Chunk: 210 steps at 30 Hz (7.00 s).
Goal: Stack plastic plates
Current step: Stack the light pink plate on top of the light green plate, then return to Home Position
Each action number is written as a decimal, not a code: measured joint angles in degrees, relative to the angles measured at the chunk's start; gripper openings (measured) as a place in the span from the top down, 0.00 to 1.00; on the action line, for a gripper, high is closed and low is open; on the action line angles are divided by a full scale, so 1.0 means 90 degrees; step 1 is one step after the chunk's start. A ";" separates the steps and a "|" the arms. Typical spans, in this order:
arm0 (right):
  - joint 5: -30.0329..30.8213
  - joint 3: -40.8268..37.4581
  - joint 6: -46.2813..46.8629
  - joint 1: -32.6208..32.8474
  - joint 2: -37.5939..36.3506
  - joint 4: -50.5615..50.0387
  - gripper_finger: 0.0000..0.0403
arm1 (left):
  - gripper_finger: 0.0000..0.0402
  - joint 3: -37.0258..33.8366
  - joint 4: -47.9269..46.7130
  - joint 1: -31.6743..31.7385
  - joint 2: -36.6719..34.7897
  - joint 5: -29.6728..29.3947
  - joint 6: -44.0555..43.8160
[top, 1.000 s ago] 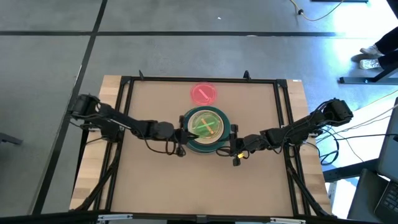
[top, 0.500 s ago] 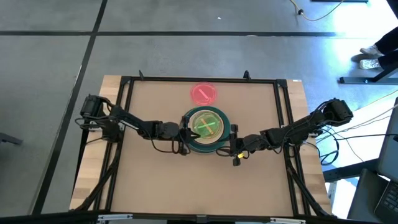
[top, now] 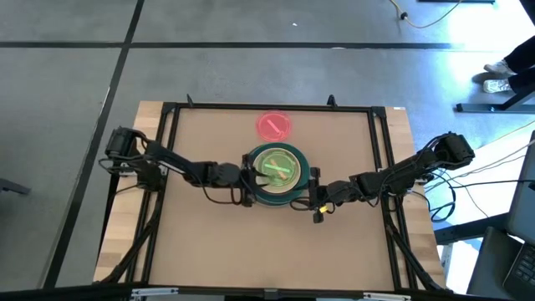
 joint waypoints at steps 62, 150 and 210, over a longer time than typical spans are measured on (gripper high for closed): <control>0.0002 0.0000 0.0049 0.0002 0.0000 -0.0047 0.61 | 0.72 0.4223 -0.5239 0.4826 0.2570 0.2124 -0.2346; -0.0316 0.0020 0.0216 0.0005 -0.0073 0.0160 0.61 | 0.75 0.3500 -0.5977 0.2133 -0.0392 0.1499 -0.0309; -0.2086 -0.3320 0.1246 -0.2038 -0.8215 -0.1824 0.99 | 0.99 -0.3903 -0.2777 0.1430 -0.9258 0.1504 -0.2217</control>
